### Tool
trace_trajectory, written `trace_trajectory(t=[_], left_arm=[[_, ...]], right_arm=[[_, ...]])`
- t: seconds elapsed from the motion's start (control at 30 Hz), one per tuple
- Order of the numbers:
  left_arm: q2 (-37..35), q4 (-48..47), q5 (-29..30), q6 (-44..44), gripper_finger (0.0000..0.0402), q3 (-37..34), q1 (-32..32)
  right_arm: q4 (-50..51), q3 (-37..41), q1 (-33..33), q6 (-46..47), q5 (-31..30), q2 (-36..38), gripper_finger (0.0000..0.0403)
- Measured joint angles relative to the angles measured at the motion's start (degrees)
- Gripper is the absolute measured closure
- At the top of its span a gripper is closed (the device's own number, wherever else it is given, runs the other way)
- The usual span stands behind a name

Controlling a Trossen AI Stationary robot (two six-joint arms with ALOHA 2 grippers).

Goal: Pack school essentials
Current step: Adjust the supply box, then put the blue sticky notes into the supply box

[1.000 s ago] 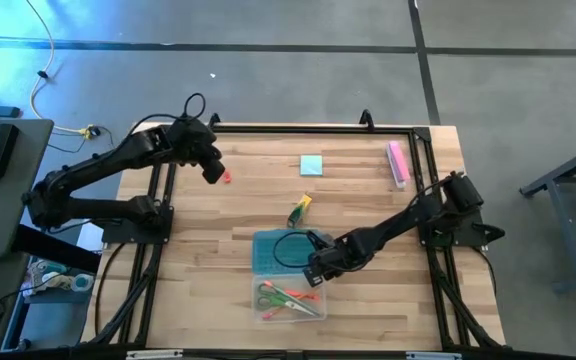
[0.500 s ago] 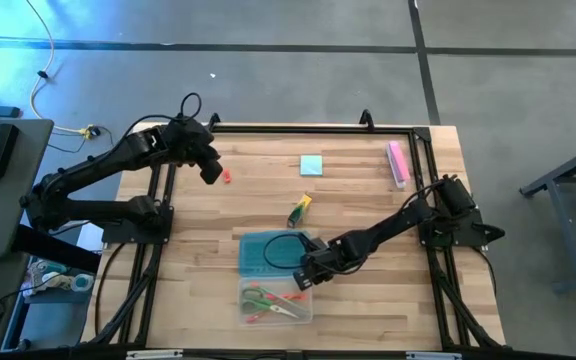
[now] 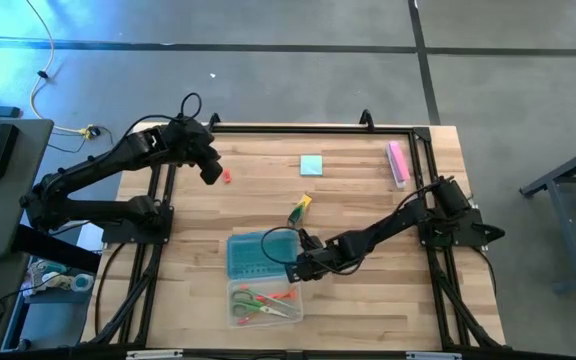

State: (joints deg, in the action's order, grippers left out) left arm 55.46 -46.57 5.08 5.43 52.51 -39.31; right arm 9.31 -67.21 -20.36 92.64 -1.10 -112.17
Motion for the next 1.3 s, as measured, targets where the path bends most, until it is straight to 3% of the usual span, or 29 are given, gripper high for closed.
trace_trajectory(t=[0.57, 0.77, 1.07, 1.3], left_arm=[[0.0, -0.1, 0.0, 0.0, 0.0291, 0.0, 0.0], [0.0, -0.1, 0.1, -0.1, 0.0291, 0.0, 0.0], [0.0, 0.1, 0.1, 0.0, 0.0291, 0.0, 0.0], [0.0, 0.1, 0.1, -0.1, 0.0291, 0.0, 0.0]], right_arm=[[6.8, -6.0, -1.9, 6.5, -1.9, -0.4, 0.0403], [16.3, -8.1, -1.5, 6.4, -2.5, -0.4, 0.0403], [29.9, -12.9, -0.6, 4.2, -3.3, -0.4, 0.0403], [36.9, -18.0, 3.4, -4.8, -5.9, -0.4, 0.0403]])
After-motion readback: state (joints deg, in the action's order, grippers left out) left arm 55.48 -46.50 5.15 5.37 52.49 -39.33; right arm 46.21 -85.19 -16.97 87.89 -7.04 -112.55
